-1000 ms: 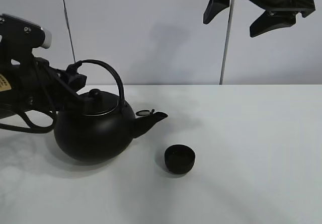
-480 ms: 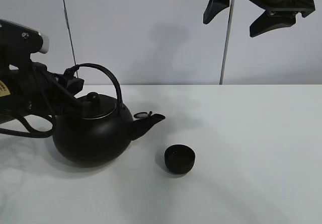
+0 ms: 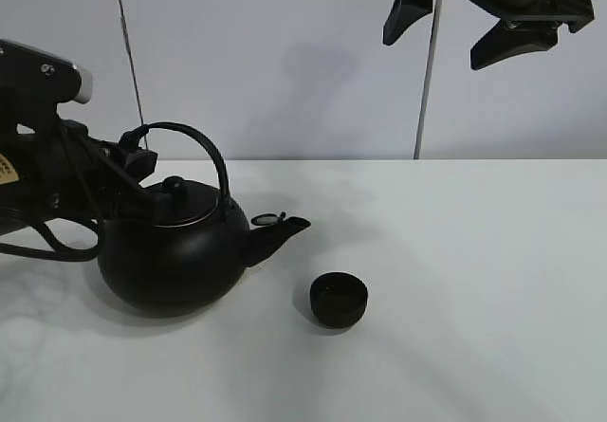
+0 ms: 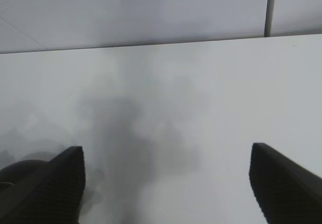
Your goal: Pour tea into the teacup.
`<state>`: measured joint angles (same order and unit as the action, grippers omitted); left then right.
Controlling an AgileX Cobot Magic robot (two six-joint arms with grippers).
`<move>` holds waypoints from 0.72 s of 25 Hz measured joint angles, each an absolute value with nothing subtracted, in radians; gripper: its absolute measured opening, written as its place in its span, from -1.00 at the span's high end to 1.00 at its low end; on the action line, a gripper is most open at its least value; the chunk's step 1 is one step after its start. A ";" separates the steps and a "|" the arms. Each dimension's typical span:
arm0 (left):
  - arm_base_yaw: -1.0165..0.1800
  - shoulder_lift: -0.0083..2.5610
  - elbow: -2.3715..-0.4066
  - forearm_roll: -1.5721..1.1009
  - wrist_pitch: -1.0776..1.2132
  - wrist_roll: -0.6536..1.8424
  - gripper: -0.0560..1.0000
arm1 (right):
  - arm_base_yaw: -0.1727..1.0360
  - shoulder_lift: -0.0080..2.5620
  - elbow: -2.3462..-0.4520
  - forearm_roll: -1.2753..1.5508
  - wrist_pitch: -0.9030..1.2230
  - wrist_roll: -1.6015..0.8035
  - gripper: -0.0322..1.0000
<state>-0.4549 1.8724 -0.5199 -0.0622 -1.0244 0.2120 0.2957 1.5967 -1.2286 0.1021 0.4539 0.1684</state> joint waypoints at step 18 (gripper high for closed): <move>-0.455 1.872 -0.487 -0.065 -1.023 0.211 0.71 | 0.296 1.597 -1.229 0.102 0.454 0.168 -0.25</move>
<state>-0.4549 1.8724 -0.4872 -0.0653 -1.0230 0.2110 0.2957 1.5967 -1.2286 0.1021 0.4539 0.1684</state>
